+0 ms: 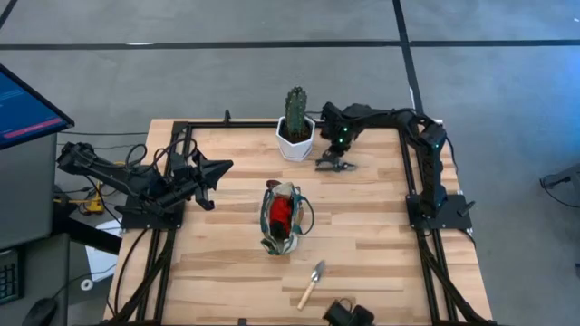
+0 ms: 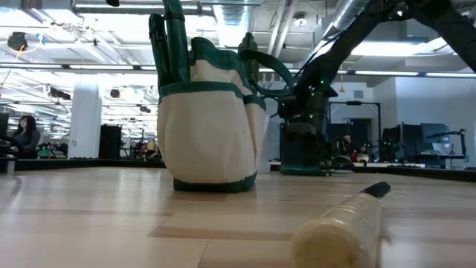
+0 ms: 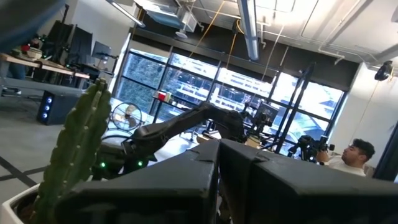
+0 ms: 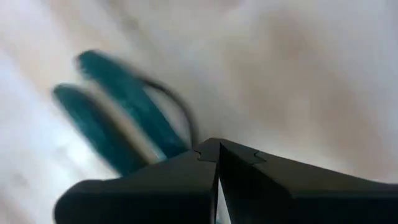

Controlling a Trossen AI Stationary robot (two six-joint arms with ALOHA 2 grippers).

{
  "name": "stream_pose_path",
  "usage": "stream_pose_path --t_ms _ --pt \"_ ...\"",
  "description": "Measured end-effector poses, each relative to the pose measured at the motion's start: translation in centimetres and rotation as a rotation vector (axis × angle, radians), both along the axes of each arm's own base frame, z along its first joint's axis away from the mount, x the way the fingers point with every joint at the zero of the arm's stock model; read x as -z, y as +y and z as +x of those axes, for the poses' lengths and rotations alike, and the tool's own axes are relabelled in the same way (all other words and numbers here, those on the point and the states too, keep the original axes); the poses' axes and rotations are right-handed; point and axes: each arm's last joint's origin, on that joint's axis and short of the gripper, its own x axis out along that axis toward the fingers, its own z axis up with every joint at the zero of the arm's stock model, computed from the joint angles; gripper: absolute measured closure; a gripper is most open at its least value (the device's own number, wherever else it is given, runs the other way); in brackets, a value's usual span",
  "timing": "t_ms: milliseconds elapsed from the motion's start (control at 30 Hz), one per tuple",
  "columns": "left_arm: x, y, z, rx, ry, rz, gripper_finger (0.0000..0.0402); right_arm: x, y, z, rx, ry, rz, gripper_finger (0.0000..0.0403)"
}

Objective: Pick & Place Garden tools in Gardening bag
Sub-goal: Put the green shear scissors into the gardening bag

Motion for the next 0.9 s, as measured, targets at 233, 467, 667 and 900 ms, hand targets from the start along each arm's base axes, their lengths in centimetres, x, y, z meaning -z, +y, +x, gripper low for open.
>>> stream_pose_path --t_ms 233,467,667,900 --pt "0.0 0.0 0.0 0.001 -0.001 -0.002 0.0400 -0.6 2.9 0.7 -0.056 0.054 0.074 0.0403" --pt "0.0 0.0 0.0 0.009 -0.002 0.001 0.0400 -1.0 3.1 0.6 -0.065 0.057 0.095 0.0403" --pt "0.0 0.0 0.0 0.010 -0.002 0.001 0.0400 -1.1 1.2 -0.3 0.018 -0.019 0.121 0.0403" --pt "0.0 0.0 0.0 0.010 -0.003 0.001 0.0400 -4.7 -0.2 -1.7 0.039 -0.149 0.028 0.0403"
